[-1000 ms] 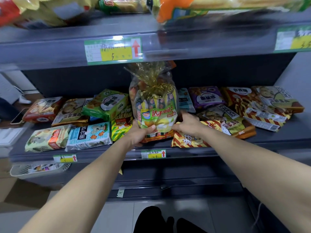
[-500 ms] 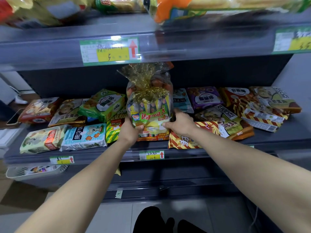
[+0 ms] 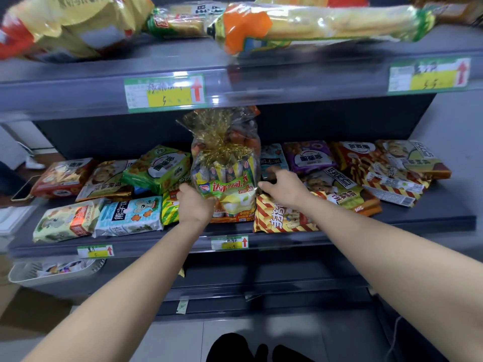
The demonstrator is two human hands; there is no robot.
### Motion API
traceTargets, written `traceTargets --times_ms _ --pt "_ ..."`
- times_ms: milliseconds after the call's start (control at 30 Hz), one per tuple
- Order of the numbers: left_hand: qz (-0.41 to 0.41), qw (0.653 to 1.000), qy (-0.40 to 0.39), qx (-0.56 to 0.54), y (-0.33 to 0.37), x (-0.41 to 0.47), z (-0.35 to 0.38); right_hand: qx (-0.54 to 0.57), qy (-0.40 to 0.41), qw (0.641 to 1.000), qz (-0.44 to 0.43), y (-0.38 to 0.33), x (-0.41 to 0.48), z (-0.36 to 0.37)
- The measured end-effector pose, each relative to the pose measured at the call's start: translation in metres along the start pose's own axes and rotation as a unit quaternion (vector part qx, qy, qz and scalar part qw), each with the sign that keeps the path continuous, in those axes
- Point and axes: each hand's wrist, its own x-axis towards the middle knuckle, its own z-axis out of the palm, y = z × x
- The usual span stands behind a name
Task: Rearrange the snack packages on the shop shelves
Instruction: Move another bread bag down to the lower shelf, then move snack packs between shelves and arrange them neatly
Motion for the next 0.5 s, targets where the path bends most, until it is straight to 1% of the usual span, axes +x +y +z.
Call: traceTargets --times_ms 67,133,167,233,300,333,400,467,500 --pt "0.026 1.0 -0.009 0.006 0.008 -0.009 0.0 0.015 0.011 1.0 0.005 0.004 -0.003 -0.01" --pt "0.072 0.997 -0.031 0.005 0.018 -0.021 0.002 0.025 0.022 0.999 0.01 0.009 -0.007 -0.019" --pt "0.097 0.994 -0.054 -0.009 0.024 -0.028 0.005 0.03 0.03 0.999 0.013 0.012 -0.01 -0.023" --pt "0.136 0.982 -0.125 -0.037 0.036 -0.042 0.012 0.037 0.045 0.998 0.026 0.018 -0.016 -0.031" --pt "0.152 0.969 -0.193 -0.001 0.047 -0.051 0.02 0.023 0.049 0.998 0.039 0.026 -0.021 -0.038" --pt "0.137 0.965 -0.22 0.029 0.05 -0.054 0.023 0.004 0.041 0.998 0.044 0.03 -0.024 -0.041" --pt "0.067 0.959 -0.267 0.063 0.051 -0.057 0.031 -0.036 0.01 0.997 0.06 0.039 -0.029 -0.045" --pt "-0.021 0.953 -0.299 0.045 0.046 -0.059 0.039 -0.072 -0.035 0.994 0.077 0.046 -0.033 -0.048" --pt "-0.05 0.952 -0.3 0.032 0.044 -0.061 0.044 -0.092 -0.057 0.991 0.083 0.049 -0.034 -0.048"
